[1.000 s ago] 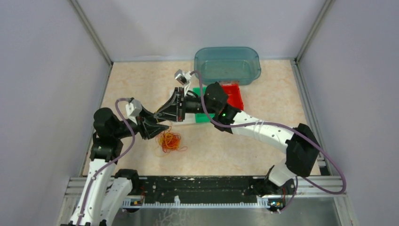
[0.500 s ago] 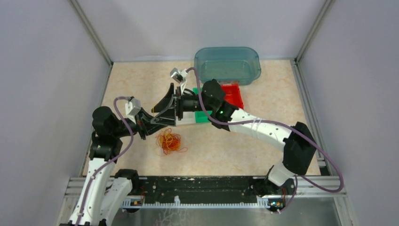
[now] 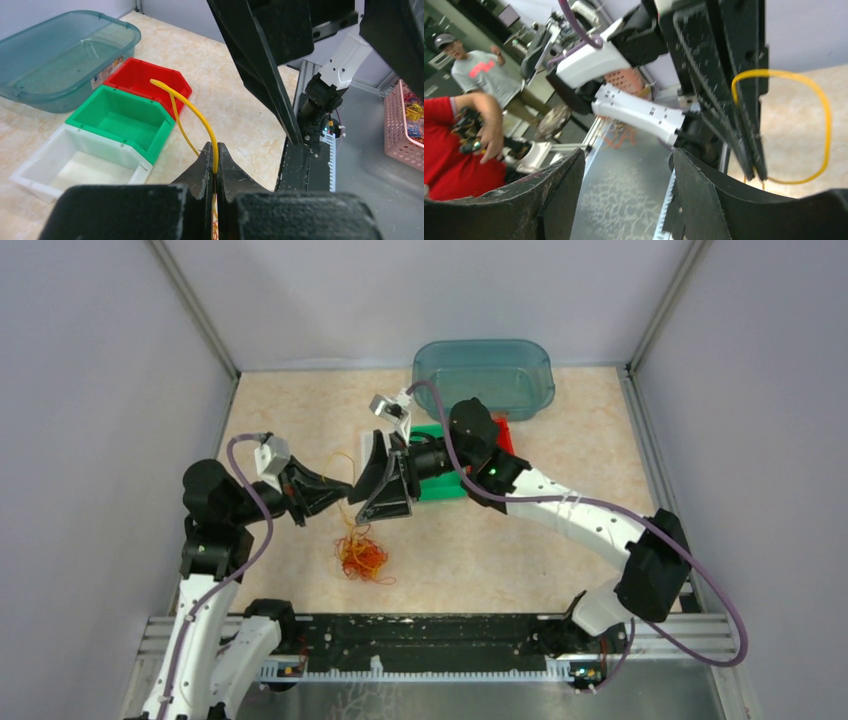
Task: Untangle the cables
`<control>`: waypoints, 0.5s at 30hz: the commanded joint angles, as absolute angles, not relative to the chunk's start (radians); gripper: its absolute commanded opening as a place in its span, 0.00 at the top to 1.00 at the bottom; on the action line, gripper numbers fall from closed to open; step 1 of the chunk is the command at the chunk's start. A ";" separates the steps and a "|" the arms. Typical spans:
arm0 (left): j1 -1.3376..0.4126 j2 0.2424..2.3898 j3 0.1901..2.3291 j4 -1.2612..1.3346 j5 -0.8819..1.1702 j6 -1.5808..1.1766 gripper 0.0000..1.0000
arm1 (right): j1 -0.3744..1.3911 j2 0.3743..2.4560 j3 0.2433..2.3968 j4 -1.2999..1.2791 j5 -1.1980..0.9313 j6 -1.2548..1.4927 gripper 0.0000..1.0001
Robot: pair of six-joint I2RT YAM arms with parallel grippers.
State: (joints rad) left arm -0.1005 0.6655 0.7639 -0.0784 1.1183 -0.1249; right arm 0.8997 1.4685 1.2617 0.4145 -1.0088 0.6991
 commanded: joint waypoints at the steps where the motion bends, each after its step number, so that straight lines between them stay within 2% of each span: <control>1: -0.103 0.655 0.801 -0.066 1.083 -0.180 1.00 | 0.896 1.446 1.277 0.333 -1.167 0.687 0.35; 4: -0.104 0.639 0.802 -0.066 1.065 -0.170 1.00 | 0.893 1.407 1.249 0.221 -1.157 0.569 0.28; 7: -0.103 0.636 0.824 -0.075 1.066 -0.157 1.00 | 0.877 1.368 1.289 -0.109 -1.009 0.282 0.18; 9: -0.103 0.644 0.842 -0.074 1.081 -0.166 1.00 | 0.843 1.353 1.284 -0.186 -0.922 0.211 0.14; 13: -0.103 0.656 0.876 -0.051 1.097 -0.202 1.00 | 0.780 1.294 1.174 -0.100 -0.783 0.216 0.08; 15: -0.103 0.656 0.882 -0.022 1.102 -0.229 1.00 | 0.788 1.250 1.052 0.087 -0.734 0.233 0.01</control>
